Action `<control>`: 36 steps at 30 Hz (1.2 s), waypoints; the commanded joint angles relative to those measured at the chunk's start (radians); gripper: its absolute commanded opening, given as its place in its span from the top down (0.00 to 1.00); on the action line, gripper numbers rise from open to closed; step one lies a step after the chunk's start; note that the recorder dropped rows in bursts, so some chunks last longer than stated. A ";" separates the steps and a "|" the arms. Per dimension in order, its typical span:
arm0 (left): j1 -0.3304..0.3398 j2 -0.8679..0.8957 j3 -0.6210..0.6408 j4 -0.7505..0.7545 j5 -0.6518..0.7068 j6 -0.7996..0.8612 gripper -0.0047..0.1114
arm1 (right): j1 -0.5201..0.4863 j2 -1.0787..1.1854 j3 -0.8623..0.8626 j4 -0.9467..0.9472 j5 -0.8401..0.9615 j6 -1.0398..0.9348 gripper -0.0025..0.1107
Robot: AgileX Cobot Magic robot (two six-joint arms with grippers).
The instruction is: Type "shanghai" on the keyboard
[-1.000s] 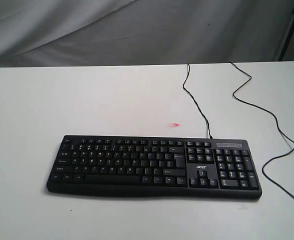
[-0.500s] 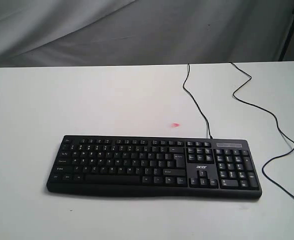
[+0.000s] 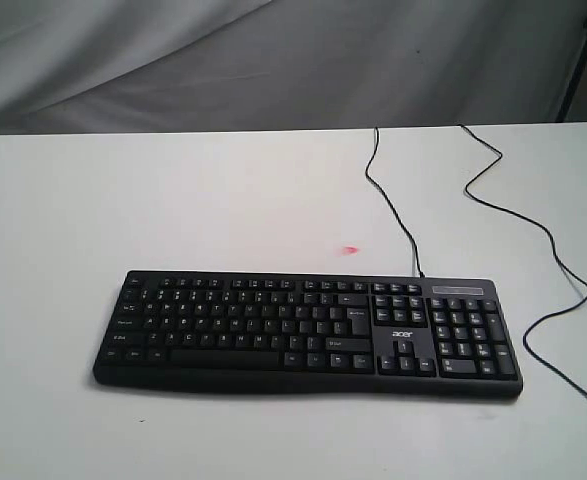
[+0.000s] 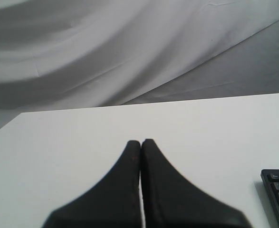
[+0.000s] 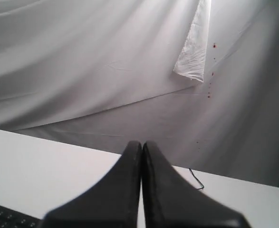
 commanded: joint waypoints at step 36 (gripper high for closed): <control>-0.004 0.003 0.005 -0.001 -0.004 -0.003 0.95 | -0.008 -0.126 0.121 0.055 0.348 0.005 0.98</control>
